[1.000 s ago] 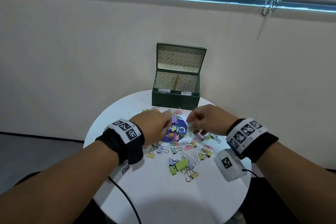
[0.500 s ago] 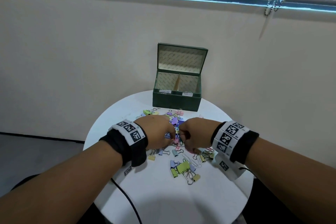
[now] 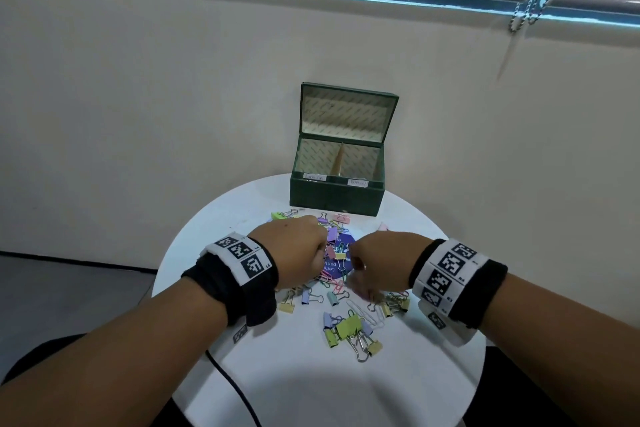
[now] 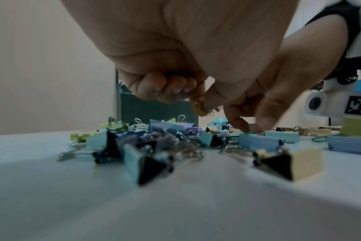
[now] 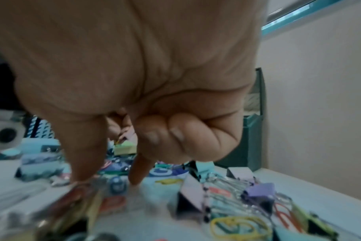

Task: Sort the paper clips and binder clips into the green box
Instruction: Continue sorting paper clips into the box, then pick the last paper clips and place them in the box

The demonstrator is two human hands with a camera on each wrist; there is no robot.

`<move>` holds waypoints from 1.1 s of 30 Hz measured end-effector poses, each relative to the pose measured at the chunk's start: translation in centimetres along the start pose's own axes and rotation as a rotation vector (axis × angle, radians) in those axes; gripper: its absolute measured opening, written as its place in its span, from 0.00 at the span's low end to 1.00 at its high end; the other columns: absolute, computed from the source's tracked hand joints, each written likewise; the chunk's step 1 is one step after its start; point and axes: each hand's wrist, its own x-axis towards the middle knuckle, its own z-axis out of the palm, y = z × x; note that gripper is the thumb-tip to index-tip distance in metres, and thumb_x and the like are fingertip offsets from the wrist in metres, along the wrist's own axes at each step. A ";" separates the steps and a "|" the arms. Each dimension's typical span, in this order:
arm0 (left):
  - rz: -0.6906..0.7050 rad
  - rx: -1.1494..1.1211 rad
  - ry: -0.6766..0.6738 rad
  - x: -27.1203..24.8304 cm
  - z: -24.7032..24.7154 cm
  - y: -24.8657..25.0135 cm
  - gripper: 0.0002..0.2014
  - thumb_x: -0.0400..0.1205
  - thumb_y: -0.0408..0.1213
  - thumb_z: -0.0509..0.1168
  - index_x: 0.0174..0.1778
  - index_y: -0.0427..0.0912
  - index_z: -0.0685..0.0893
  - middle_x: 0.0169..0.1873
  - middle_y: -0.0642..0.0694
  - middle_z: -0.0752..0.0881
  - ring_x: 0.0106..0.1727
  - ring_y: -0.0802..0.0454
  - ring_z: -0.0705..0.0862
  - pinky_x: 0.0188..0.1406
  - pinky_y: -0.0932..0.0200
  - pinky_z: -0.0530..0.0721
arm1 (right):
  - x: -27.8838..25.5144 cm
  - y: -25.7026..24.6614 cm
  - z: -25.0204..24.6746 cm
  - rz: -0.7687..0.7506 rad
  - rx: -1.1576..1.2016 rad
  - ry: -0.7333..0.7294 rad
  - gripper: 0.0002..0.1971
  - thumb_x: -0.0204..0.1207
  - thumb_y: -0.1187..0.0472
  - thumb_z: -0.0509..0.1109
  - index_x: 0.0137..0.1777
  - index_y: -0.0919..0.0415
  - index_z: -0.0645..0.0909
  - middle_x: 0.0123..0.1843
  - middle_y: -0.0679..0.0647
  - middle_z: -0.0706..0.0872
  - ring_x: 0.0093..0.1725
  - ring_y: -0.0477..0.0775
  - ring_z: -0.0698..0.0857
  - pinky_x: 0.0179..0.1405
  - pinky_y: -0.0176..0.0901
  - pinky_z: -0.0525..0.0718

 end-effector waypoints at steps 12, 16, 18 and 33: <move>-0.005 -0.026 -0.066 0.6 -0.2 0.1 0.19 0.89 0.56 0.49 0.49 0.46 0.77 0.42 0.50 0.77 0.41 0.51 0.77 0.41 0.54 0.72 | 1.3 1.7 -2.2 -0.092 0.160 0.076 0.08 0.84 0.57 0.64 0.44 0.56 0.81 0.39 0.48 0.84 0.35 0.46 0.78 0.39 0.40 0.79; 0.010 -0.088 -0.101 0.7 0.1 0.0 0.16 0.89 0.54 0.52 0.50 0.47 0.77 0.43 0.47 0.83 0.43 0.47 0.81 0.41 0.51 0.77 | 2.8 4.7 -5.8 -0.009 0.287 0.276 0.11 0.88 0.55 0.60 0.43 0.53 0.76 0.40 0.48 0.82 0.38 0.47 0.81 0.39 0.37 0.77; 0.019 -0.127 -0.111 0.6 0.2 0.1 0.13 0.90 0.47 0.52 0.53 0.46 0.79 0.46 0.46 0.85 0.46 0.46 0.83 0.45 0.49 0.79 | 4.3 5.8 -7.5 0.046 0.270 0.398 0.11 0.88 0.55 0.59 0.45 0.58 0.76 0.42 0.53 0.83 0.42 0.55 0.81 0.41 0.43 0.76; -0.133 -0.138 0.088 2.0 -1.2 -1.9 0.12 0.86 0.31 0.57 0.59 0.46 0.83 0.55 0.48 0.80 0.52 0.50 0.81 0.52 0.59 0.78 | 3.2 7.6 -6.0 0.026 0.300 0.452 0.06 0.80 0.64 0.68 0.45 0.53 0.83 0.47 0.48 0.88 0.47 0.50 0.86 0.54 0.47 0.86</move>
